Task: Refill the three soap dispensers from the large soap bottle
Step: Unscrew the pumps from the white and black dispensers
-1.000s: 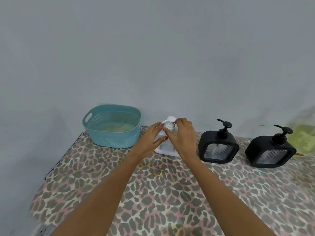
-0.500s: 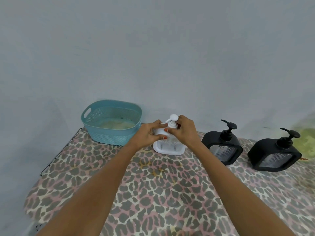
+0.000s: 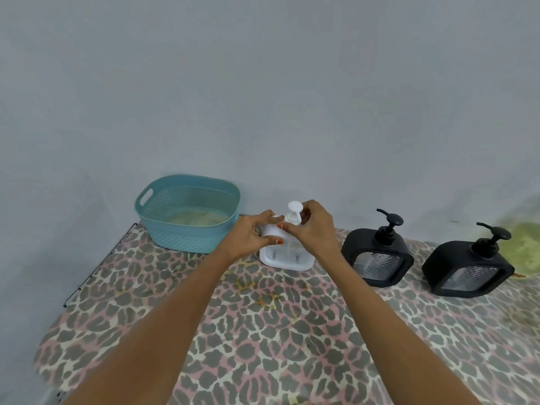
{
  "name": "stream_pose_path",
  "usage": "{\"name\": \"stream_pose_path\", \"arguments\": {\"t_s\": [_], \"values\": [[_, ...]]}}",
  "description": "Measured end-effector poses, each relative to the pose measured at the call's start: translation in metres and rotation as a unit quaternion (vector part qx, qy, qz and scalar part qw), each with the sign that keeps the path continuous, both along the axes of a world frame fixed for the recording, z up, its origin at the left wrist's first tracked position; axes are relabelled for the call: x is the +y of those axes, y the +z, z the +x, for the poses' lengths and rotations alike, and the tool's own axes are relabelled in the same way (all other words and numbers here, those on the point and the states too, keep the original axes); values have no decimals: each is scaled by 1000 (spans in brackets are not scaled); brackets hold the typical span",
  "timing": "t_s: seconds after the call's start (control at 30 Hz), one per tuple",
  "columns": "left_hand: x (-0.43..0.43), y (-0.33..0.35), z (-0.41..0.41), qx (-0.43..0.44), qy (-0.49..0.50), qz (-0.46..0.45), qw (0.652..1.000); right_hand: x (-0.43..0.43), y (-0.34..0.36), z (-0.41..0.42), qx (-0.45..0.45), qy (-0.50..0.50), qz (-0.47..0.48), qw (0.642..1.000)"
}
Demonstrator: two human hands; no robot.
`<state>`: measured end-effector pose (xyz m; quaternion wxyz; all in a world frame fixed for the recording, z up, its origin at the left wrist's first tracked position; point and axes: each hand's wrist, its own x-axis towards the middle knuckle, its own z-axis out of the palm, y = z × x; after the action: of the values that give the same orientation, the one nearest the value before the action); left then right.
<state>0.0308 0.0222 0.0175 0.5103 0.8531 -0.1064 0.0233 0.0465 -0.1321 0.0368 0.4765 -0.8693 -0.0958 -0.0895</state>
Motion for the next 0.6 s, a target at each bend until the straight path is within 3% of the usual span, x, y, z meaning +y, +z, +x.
{"name": "stream_pose_path", "arguments": {"t_s": [0.27,0.43,0.6], "values": [[-1,1,0,20,2,-21,1000,-16,5,-3,92,92,120,984],[1,1,1,21,13,-6,1000,-1,-8,-4,47,-9,48,998],[1,2,-2,1,-8,1,1000,-1,-5,-6,27,-3,50,998]]}}
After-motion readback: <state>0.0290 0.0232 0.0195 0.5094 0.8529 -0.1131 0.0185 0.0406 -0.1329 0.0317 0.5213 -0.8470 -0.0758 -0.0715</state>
